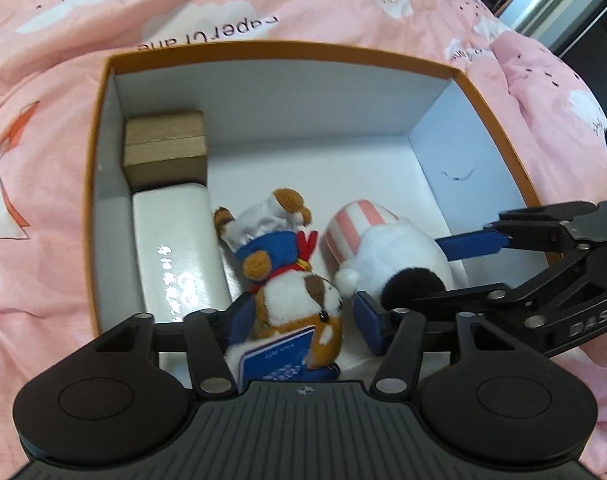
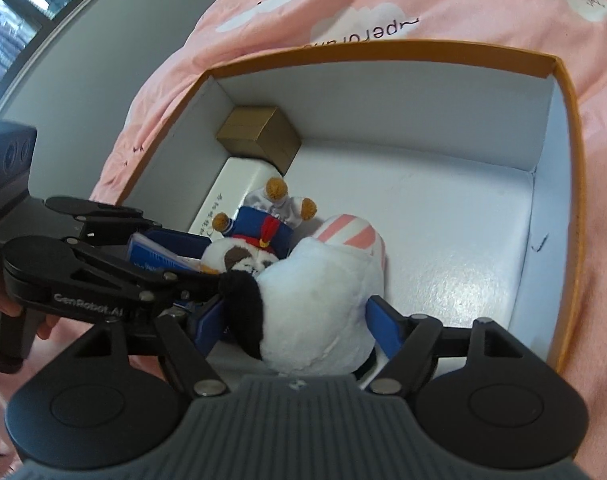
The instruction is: Organize objects
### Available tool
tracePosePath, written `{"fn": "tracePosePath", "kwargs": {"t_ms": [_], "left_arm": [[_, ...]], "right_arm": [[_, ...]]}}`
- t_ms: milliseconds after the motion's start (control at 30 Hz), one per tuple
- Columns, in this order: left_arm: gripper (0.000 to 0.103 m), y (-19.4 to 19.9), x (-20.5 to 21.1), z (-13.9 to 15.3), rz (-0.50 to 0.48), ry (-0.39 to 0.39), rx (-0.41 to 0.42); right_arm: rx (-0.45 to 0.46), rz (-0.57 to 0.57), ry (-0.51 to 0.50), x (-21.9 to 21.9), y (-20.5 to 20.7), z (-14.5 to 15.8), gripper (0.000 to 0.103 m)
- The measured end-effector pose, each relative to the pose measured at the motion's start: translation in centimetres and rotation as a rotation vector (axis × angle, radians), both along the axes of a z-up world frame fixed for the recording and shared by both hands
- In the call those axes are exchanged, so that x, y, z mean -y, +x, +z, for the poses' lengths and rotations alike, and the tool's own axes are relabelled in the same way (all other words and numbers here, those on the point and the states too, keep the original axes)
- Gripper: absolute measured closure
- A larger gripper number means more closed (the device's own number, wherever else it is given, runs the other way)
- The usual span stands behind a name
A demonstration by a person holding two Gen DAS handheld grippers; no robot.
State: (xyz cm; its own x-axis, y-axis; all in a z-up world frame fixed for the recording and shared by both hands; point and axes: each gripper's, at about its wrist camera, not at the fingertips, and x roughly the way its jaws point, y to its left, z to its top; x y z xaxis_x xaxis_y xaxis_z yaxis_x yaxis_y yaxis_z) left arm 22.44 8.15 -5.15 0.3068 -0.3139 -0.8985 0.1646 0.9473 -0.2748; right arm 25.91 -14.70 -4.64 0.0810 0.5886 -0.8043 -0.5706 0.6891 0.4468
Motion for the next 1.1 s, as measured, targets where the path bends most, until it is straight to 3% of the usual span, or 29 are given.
{"fn": "tracePosePath", "kwargs": {"t_ms": [133, 200, 367, 433, 533, 700, 867, 1000, 1100], "left_arm": [[0.055, 0.6, 0.4, -0.5, 0.007, 0.001, -0.015], [0.056, 0.8, 0.4, -0.5, 0.016, -0.004, -0.015], [0.062, 1.1, 0.3, -0.4, -0.016, 0.01, -0.036], [0.064, 1.5, 0.4, 0.1, -0.05, 0.05, -0.043], [0.064, 1.7, 0.5, 0.1, -0.08, 0.072, -0.043], [0.064, 1.2, 0.5, -0.9, -0.058, 0.06, -0.02], [0.064, 0.7, 0.4, -0.4, -0.066, 0.057, 0.009], [0.064, 1.0, 0.1, 0.2, -0.065, 0.03, 0.002], [0.064, 0.7, -0.5, 1.3, -0.021, -0.004, 0.046]], "right_arm": [[-0.061, -0.036, 0.076, 1.0, 0.5, 0.2, 0.029], [-0.07, -0.059, 0.059, 1.0, 0.7, -0.3, 0.041], [-0.11, -0.083, 0.091, 0.6, 1.5, -1.3, 0.043], [-0.105, -0.034, 0.101, -0.3, 1.6, -1.2, 0.046], [-0.075, 0.076, 0.086, -1.6, 1.6, -0.8, 0.047], [-0.093, 0.085, 0.061, -1.6, 1.5, -1.6, 0.047], [-0.046, 0.132, 0.018, -1.7, 0.6, -0.5, 0.05], [-0.032, 0.11, -0.003, -1.4, 1.3, 0.6, 0.049], [-0.035, 0.063, 0.01, -1.1, 2.2, 1.5, 0.046]]}}
